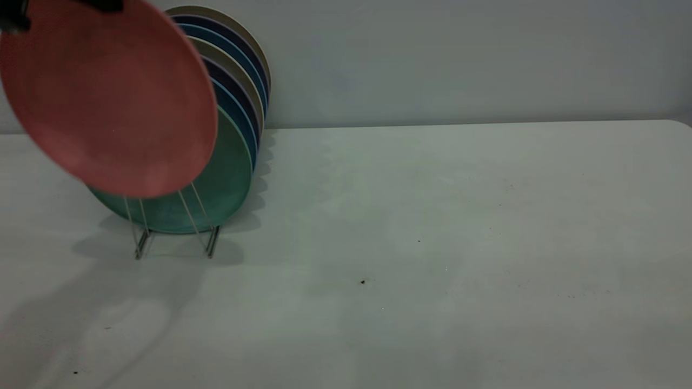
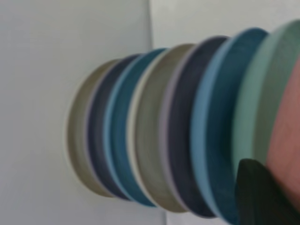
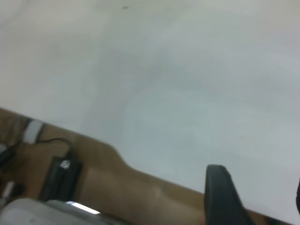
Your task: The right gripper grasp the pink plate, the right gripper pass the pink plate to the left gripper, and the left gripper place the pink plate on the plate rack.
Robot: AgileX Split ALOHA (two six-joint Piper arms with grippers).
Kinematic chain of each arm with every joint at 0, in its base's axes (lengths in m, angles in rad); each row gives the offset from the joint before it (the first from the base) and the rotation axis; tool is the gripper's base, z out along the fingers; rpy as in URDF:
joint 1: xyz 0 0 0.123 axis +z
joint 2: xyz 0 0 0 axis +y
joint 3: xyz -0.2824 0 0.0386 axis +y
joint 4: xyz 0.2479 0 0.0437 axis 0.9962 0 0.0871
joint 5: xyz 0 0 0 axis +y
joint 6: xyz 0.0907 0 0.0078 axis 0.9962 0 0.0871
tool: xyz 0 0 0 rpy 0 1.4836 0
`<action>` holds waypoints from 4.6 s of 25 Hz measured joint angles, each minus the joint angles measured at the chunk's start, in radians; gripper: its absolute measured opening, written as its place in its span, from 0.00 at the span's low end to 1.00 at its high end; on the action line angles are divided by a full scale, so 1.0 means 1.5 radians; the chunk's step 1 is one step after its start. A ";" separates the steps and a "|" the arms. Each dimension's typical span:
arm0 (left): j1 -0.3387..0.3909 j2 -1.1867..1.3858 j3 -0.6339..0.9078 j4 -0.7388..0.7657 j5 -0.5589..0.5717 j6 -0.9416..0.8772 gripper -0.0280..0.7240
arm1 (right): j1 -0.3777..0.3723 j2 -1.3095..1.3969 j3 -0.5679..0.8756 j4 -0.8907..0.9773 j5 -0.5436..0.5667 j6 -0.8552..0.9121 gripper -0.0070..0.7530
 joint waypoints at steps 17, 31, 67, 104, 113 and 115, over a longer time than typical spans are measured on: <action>0.000 -0.032 0.030 0.004 -0.076 0.000 0.09 | 0.000 -0.073 0.044 -0.063 -0.026 0.010 0.53; 0.000 -0.006 0.044 0.004 -0.099 0.003 0.09 | 0.000 -0.073 0.045 -0.064 -0.030 0.012 0.52; 0.000 -0.055 0.044 0.002 -0.054 -0.283 0.66 | 0.000 -0.073 0.045 -0.091 -0.033 0.043 0.52; 0.000 -0.763 0.282 0.269 0.499 -1.204 0.66 | 0.079 -0.073 0.048 -0.213 -0.045 0.198 0.52; 0.000 -0.840 0.462 0.239 0.495 -1.204 0.66 | 0.079 -0.073 0.048 -0.213 -0.045 0.198 0.52; 0.000 -0.852 0.463 0.235 0.494 -1.204 0.66 | 0.079 -0.073 0.048 -0.213 -0.045 0.198 0.52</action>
